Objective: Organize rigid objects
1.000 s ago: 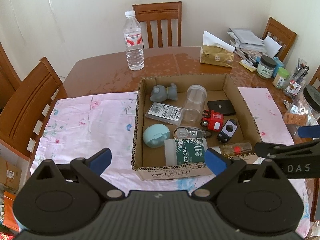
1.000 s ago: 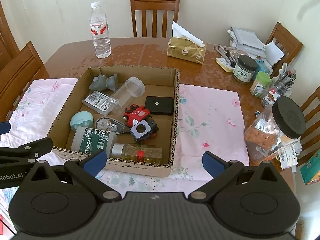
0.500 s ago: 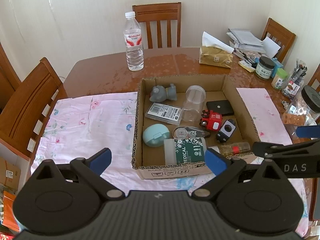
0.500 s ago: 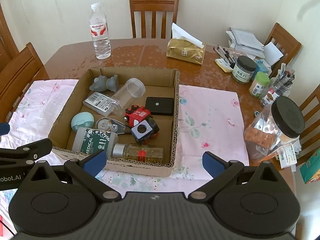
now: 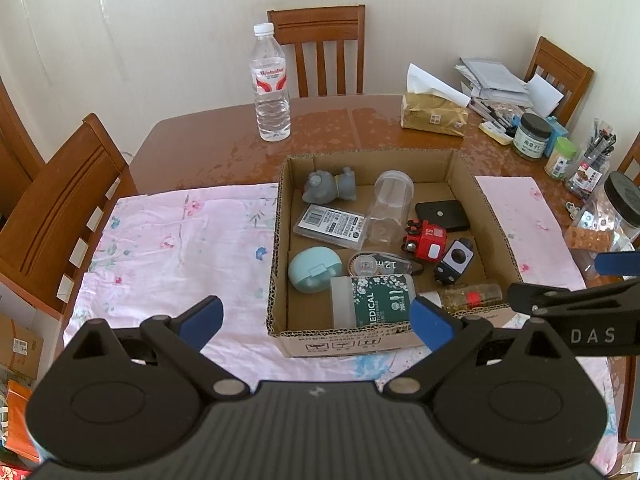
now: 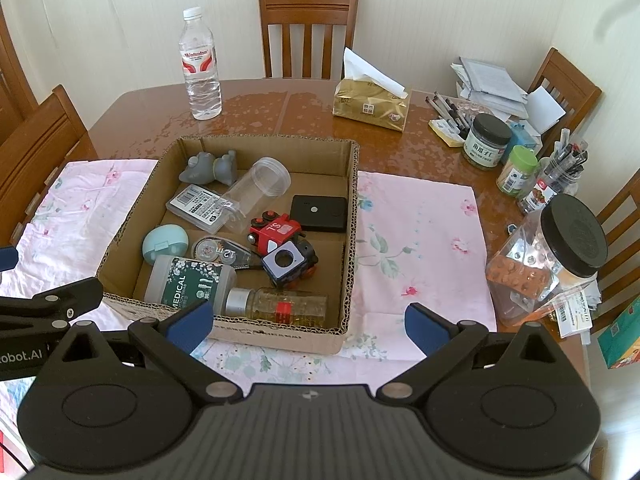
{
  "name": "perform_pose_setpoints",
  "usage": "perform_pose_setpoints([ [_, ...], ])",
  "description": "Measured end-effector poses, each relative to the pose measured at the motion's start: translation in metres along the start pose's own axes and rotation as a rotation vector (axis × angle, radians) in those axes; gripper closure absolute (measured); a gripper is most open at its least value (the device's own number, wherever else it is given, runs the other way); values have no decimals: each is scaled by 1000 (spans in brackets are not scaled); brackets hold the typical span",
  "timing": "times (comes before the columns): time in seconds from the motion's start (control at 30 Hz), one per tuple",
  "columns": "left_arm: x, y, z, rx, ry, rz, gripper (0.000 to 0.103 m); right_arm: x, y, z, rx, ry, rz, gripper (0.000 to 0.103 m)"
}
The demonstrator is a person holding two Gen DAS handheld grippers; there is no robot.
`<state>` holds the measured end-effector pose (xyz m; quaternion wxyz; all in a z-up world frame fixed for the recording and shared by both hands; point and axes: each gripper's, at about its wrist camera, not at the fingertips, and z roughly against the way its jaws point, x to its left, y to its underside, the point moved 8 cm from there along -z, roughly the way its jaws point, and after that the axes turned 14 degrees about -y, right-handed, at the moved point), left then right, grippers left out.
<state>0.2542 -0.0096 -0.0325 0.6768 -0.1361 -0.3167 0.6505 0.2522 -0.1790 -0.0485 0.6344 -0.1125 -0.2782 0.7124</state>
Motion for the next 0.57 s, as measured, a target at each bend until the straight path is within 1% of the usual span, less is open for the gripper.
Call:
perform_pose_setpoints([
  [0.57, -1, -1, 1, -1, 10, 1, 4, 1, -1, 2, -4, 5, 6, 0],
])
